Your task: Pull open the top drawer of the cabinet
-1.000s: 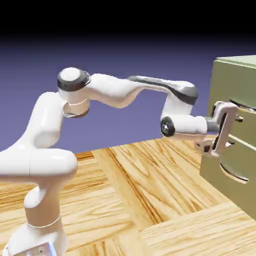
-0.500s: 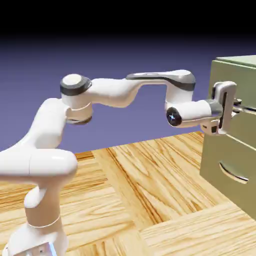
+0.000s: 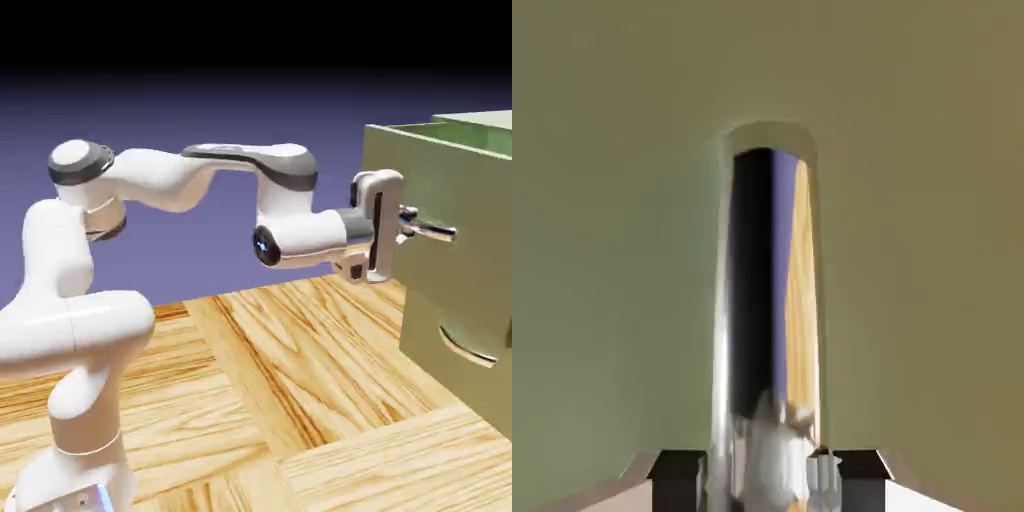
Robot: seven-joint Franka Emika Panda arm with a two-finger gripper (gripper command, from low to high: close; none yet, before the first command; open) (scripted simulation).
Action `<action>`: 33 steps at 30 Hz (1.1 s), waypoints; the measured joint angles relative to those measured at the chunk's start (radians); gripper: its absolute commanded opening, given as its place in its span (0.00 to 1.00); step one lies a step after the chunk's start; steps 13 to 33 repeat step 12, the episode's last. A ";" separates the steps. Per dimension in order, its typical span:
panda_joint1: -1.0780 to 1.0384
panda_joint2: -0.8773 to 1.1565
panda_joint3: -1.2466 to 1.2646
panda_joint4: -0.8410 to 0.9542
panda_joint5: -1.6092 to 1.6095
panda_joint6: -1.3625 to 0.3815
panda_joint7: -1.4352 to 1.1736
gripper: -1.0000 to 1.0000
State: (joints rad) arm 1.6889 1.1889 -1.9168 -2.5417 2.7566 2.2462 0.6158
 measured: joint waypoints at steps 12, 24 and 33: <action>0.320 0.152 -0.209 -0.331 -0.141 -0.012 0.061 1.00; 0.320 0.152 -0.209 -0.331 -0.141 -0.012 0.061 1.00; 0.320 0.152 -0.209 -0.331 -0.141 -0.012 0.061 1.00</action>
